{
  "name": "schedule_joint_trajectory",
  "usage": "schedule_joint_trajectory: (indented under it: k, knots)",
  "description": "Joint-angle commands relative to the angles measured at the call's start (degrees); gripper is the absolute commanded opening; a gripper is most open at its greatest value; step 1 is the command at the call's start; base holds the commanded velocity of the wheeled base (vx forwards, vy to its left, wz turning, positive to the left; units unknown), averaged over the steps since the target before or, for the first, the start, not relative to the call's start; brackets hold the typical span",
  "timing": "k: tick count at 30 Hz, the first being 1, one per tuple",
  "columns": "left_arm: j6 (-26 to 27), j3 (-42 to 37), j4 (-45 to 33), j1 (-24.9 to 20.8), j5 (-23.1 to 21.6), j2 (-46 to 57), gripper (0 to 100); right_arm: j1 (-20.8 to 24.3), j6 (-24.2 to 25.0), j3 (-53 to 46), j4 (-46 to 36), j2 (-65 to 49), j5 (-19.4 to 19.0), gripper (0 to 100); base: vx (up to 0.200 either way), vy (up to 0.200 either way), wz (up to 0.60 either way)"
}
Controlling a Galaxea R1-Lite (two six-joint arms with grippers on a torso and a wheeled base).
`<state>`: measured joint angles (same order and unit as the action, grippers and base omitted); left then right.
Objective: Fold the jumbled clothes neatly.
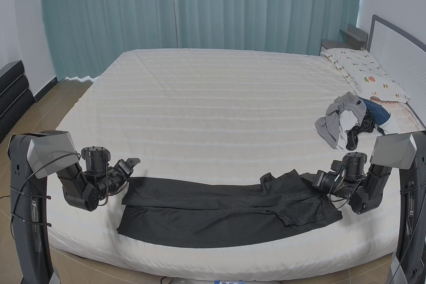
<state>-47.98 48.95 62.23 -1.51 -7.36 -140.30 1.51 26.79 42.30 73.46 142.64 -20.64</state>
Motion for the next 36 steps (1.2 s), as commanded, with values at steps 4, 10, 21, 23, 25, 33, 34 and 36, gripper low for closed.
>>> schedule_joint_trajectory:
  k: [4,10,21,23,25,33,34,36]
  knots:
    - [-0.01,-0.08,-0.01,0.02,-0.02,0.03,100,-1.42,-1.39,-3.98,0.81,-2.9,-1.42,0,0.0,0.0,0.0]
    - [-0.01,-0.08,-0.01,0.02,-0.02,0.12,100,-3.18,-1.66,-8.82,0.89,-7.47,-7.75,0,0.0,0.0,0.0]
    - [-0.01,-0.08,-0.01,0.11,-0.02,0.12,100,-6.43,-2.36,-14.09,0.81,-11.69,-13.11,0,0.0,0.0,0.0]
    - [-0.01,-0.08,-0.01,0.11,-0.02,0.12,100,-6.52,-4.03,-14.88,0.72,-11.16,-13.2,0,0.0,0.0,0.0]
    - [-0.01,-0.08,-0.01,0.11,-0.02,0.12,100,-6.7,-7.02,-16.02,0.63,-10.72,-13.64,0,0.0,0.0,0.0]
    - [-0.01,-0.17,-0.01,0.11,-0.02,0.12,100,-6.61,-13.08,-19.71,0.46,-10.1,-15.4,0,0.0,0.0,0.0]
    - [-0.01,-0.25,-0.01,0.11,-0.02,0.12,100,-6.87,-13.52,-19.71,0.46,-9.66,-15.4,0,0.0,0.0,0.0]
    - [-0.01,-0.25,-0.01,0.11,-0.02,0.12,100,-6.96,-13.96,-19.71,0.28,-9.22,-15.4,0,0.0,0.0,0.0]
